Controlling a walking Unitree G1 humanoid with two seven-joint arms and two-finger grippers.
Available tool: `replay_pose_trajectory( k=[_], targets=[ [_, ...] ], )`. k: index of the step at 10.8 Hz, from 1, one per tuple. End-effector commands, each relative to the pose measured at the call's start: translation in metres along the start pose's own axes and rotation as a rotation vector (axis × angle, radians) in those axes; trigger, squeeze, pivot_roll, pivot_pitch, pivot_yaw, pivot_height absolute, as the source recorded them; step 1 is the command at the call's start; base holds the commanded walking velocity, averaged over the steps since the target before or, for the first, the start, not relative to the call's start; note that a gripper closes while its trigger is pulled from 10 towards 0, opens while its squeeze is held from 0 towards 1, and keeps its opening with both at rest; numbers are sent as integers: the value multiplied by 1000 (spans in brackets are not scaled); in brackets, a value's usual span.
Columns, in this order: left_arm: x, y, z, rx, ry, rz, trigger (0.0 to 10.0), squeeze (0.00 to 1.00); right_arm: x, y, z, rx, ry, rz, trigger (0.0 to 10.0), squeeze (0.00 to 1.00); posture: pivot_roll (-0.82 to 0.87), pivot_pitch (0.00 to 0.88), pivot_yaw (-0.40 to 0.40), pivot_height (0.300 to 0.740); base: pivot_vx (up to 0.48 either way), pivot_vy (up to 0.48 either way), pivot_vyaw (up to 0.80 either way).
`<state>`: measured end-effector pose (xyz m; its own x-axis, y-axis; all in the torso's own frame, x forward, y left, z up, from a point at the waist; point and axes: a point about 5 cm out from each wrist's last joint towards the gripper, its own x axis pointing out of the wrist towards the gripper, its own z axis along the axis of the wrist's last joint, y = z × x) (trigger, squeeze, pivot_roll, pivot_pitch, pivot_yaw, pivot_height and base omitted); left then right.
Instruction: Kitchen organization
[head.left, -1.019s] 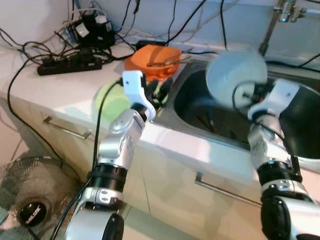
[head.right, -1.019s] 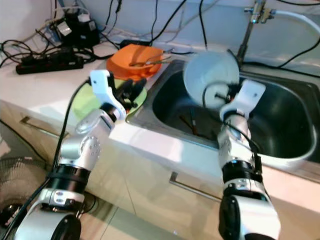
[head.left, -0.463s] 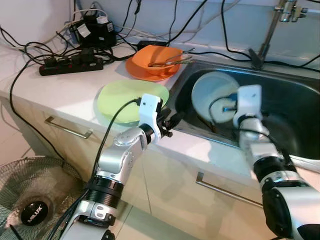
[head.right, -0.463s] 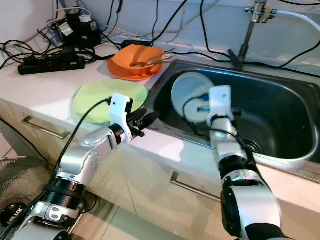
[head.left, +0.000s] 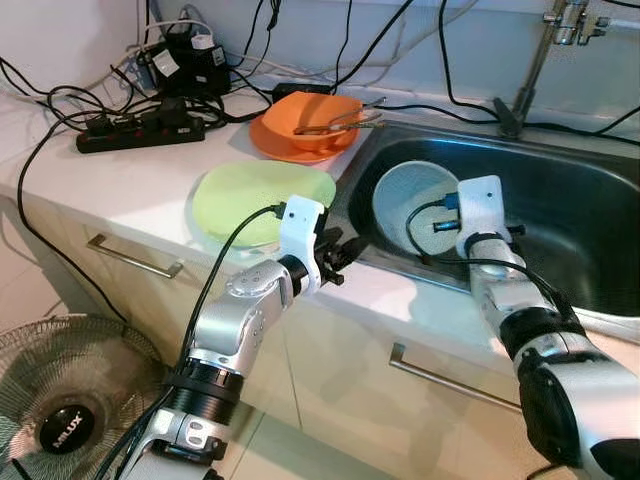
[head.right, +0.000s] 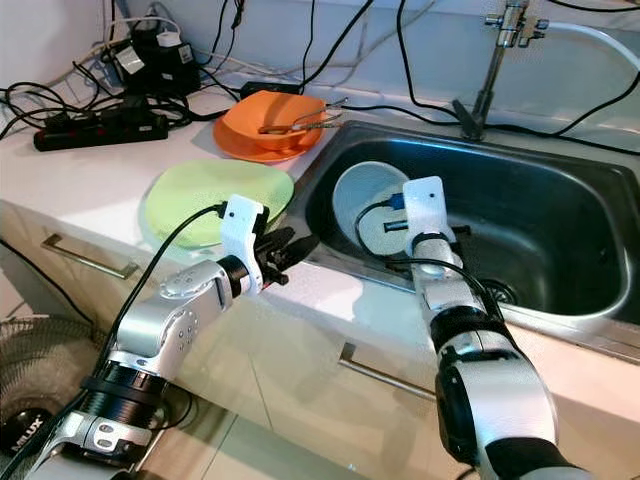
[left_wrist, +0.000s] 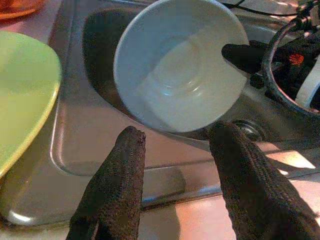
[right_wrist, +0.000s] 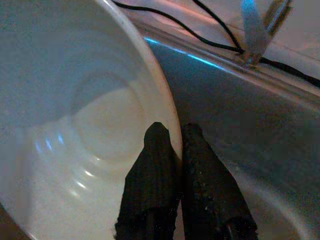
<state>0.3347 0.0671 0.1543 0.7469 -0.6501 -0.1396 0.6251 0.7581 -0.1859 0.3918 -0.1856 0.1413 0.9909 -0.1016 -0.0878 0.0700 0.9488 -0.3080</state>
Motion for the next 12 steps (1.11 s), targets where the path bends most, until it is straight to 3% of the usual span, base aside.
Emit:
replay_pose_trajectory(
  k=[1,2,3,4,9,12],
  targets=[
    [-2,0,1,17,3,3,10000,0,0,9,-1,0,15,35,10000,71,177,0,67,740,0,0,0],
    [-2,-1,2,18,5,3,10000,0,0,12,0,-3,13,49,10000,796,180,0,65,740,0,0,0],
    [-2,-1,2,19,6,3,10000,0,0,15,2,-17,9,66,10000,753,180,0,65,740,0,0,0],
    [-2,-1,2,19,7,3,10000,0,0,16,3,-20,9,68,10000,31,181,0,64,740,0,0,0],
    [-2,-1,2,26,6,10,10000,0,2,17,9,-13,-13,73,10000,0,178,5,62,740,0,0,0],
    [-2,9,18,95,-105,124,10000,0,3,25,44,95,-202,128,10000,0,175,9,62,740,0,0,0]
  ],
)
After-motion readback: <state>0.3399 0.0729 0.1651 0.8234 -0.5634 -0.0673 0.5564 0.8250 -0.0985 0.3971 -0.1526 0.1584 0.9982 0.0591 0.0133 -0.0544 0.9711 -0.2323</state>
